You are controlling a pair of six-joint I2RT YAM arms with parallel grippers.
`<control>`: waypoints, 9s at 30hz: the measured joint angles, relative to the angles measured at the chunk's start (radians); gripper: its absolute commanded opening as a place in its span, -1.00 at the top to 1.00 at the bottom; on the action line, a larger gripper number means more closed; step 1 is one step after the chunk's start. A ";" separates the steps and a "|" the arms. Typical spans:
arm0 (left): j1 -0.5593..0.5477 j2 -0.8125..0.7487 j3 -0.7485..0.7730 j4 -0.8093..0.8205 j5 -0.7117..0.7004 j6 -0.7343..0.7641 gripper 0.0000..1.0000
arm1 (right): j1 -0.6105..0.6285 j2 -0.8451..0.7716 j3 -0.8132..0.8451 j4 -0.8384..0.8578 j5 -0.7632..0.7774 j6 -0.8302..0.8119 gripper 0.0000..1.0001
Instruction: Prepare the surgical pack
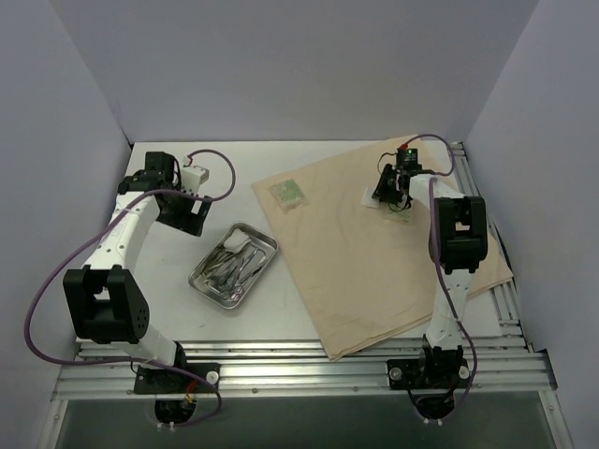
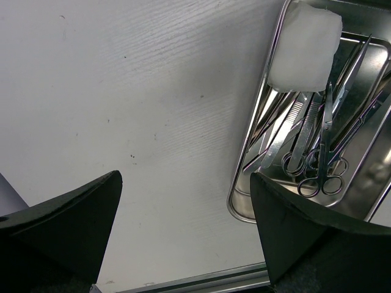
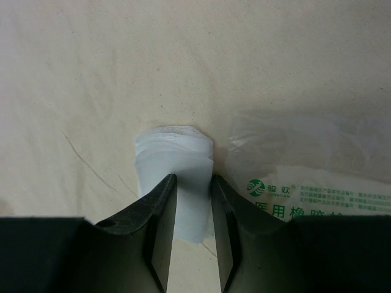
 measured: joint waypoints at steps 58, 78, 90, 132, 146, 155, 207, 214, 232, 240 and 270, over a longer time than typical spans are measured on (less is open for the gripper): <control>0.000 -0.138 -0.121 0.033 -0.019 0.000 -0.92 | 0.845 -0.176 -0.423 0.658 0.325 0.905 1.00; 0.000 -0.138 -0.122 0.053 -0.019 -0.001 -0.92 | 0.851 -0.159 -0.403 0.505 0.364 1.009 1.00; 0.000 -0.138 -0.122 0.053 -0.020 0.000 -0.93 | 0.852 -0.101 -0.349 0.502 0.364 1.044 0.84; 0.001 -0.138 -0.122 0.053 -0.026 0.003 -0.93 | 0.617 -0.333 -0.228 0.273 0.278 0.579 0.30; 0.001 -0.126 -0.097 0.043 -0.029 0.003 -0.93 | 0.055 -0.349 -0.178 -0.031 0.016 0.064 -0.54; -0.006 -0.096 -0.092 0.034 -0.051 0.002 -0.93 | -0.306 -0.330 -0.257 -0.027 -0.103 -0.021 -0.29; 0.180 -0.125 -0.202 -0.016 0.047 0.034 -0.57 | 0.513 -0.180 0.193 -0.001 -0.477 -0.204 1.00; 0.215 -0.182 -0.204 -0.022 0.040 0.040 -0.58 | 0.723 0.069 0.307 -0.024 -0.519 -0.187 1.00; 0.218 -0.196 -0.205 -0.022 0.033 0.042 -0.60 | 0.785 0.083 0.116 0.239 -0.591 0.035 1.00; 0.218 -0.196 -0.205 -0.022 0.033 0.043 -0.61 | 0.809 0.083 0.068 0.276 -0.593 0.059 1.00; 0.218 -0.171 -0.204 -0.022 0.029 0.060 -0.70 | 0.811 0.120 0.226 0.047 -0.472 -0.082 -0.15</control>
